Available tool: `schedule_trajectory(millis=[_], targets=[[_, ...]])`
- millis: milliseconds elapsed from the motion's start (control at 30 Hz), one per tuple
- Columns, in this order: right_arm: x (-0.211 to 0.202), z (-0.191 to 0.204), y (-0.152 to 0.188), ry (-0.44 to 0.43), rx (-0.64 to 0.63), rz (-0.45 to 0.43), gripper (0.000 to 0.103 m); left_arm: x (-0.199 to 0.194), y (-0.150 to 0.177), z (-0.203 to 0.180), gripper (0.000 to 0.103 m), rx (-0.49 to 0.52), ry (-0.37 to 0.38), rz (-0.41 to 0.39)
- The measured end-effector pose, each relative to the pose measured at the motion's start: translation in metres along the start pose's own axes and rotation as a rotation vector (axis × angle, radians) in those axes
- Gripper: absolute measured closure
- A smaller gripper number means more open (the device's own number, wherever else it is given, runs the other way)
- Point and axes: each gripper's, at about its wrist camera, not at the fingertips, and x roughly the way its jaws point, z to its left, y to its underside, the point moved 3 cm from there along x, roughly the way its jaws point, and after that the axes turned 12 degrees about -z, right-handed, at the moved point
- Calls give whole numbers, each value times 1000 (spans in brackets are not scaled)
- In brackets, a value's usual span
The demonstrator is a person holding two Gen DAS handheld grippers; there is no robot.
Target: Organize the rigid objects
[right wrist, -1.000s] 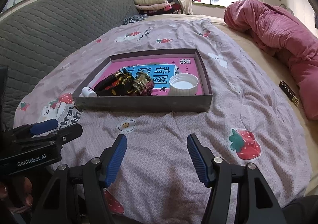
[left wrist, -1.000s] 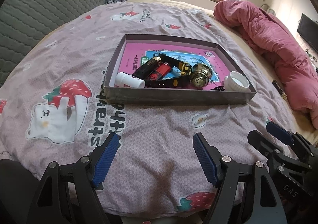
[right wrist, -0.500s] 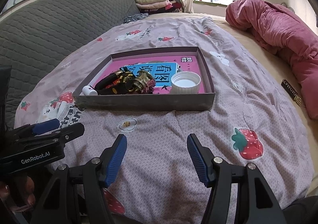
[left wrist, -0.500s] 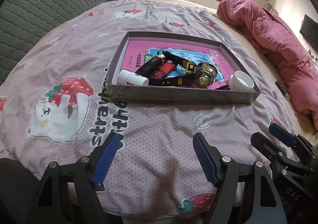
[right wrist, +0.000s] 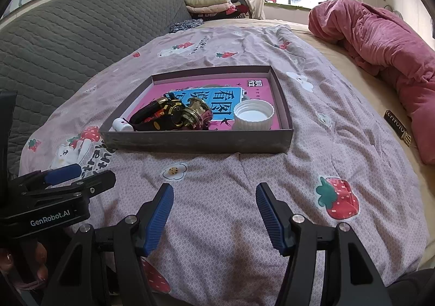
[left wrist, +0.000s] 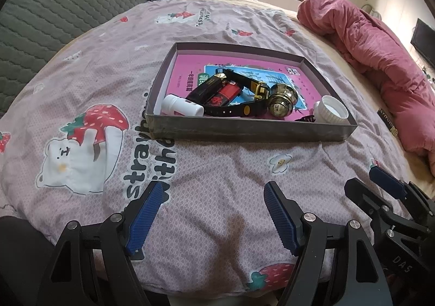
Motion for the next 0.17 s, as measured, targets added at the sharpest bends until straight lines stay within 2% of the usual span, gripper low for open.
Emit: schedule_trajectory(millis=[167], targets=[[1,-1,0,0,2,1,41,3,-1,4,25,-20,4,7]])
